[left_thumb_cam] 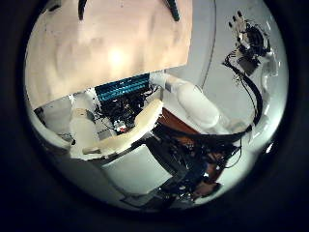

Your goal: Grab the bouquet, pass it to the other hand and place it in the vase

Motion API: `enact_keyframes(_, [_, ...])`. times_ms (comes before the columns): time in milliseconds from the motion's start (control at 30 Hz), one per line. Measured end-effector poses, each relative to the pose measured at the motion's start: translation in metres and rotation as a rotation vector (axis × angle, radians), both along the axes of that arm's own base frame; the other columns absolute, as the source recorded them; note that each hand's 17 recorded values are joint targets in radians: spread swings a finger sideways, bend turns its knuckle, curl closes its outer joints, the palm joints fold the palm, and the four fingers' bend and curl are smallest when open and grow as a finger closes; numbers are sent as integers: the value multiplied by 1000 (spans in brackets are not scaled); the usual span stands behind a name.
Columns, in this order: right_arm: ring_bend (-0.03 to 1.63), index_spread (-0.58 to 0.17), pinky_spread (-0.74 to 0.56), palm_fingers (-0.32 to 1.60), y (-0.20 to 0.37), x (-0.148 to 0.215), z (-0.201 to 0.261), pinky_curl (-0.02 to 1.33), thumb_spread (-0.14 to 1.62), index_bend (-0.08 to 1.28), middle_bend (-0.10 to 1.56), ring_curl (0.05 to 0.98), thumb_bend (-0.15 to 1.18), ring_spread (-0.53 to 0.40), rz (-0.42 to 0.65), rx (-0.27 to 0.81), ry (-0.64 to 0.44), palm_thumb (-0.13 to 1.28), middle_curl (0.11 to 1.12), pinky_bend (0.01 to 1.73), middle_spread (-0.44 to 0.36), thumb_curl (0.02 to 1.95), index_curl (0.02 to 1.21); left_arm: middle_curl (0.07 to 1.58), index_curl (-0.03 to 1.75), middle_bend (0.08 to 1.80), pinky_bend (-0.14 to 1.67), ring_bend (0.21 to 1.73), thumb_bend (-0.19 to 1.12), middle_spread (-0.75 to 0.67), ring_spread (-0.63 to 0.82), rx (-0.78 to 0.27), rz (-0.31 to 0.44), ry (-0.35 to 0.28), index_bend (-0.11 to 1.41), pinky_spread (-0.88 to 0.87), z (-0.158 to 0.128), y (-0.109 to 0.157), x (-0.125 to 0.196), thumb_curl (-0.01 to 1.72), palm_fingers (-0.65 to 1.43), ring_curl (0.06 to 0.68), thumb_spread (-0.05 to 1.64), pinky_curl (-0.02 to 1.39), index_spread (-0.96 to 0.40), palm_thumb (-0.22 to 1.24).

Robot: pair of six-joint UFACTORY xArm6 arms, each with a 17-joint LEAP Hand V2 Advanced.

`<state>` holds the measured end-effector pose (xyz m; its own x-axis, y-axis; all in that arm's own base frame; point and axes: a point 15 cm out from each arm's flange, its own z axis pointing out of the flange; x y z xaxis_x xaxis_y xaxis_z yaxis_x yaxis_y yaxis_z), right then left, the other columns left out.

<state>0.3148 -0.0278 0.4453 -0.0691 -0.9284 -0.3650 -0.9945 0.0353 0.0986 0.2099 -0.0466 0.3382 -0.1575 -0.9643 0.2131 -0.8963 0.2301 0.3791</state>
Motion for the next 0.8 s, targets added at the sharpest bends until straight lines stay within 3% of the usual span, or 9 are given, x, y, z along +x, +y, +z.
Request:
enact_keyframes(233, [435, -294, 305, 269, -8, 24, -25, 293, 1101, 157, 273, 222, -21, 141, -16, 17, 37, 703, 341, 316, 30, 367, 265, 375, 383, 256, 264, 592, -30, 77, 203, -6, -2, -17, 180, 344, 0, -2, 4, 297, 423, 83, 921, 229, 28, 290])
enact_keyframes(400, [443, -270, 306, 270, -12, 41, -42, 293, 1101, 155, 266, 222, -21, 136, -83, 10, 78, 703, 338, 326, 54, 367, 265, 374, 383, 251, 262, 588, -30, 74, 203, -10, -20, -43, 178, 331, -1, -1, 10, 295, 417, 87, 922, 232, 28, 292])
enact_keyframes(567, [462, -226, 311, 247, -23, 73, -64, 297, 1091, 144, 262, 224, -25, 136, -130, 4, 51, 679, 339, 353, 90, 368, 256, 373, 380, 246, 265, 590, -29, 84, 215, -26, -45, -66, 177, 329, 2, 0, 16, 295, 414, 92, 929, 236, 28, 296])
enact_keyframes(733, [465, -232, 308, 245, -29, 91, -91, 295, 1090, 168, 258, 220, -23, 137, -160, 11, 87, 673, 339, 358, 95, 371, 261, 376, 380, 248, 264, 589, -29, 81, 211, -32, -62, -66, 177, 329, 5, -1, 26, 294, 414, 94, 932, 238, 28, 296])
enact_keyframes(800, [462, -193, 306, 236, -30, 96, -102, 295, 1086, 150, 264, 220, -22, 141, -173, 14, 110, 674, 342, 360, 121, 370, 262, 377, 380, 249, 264, 589, -29, 73, 207, -36, -74, -66, 178, 329, 5, 0, 31, 294, 413, 95, 932, 239, 28, 296])
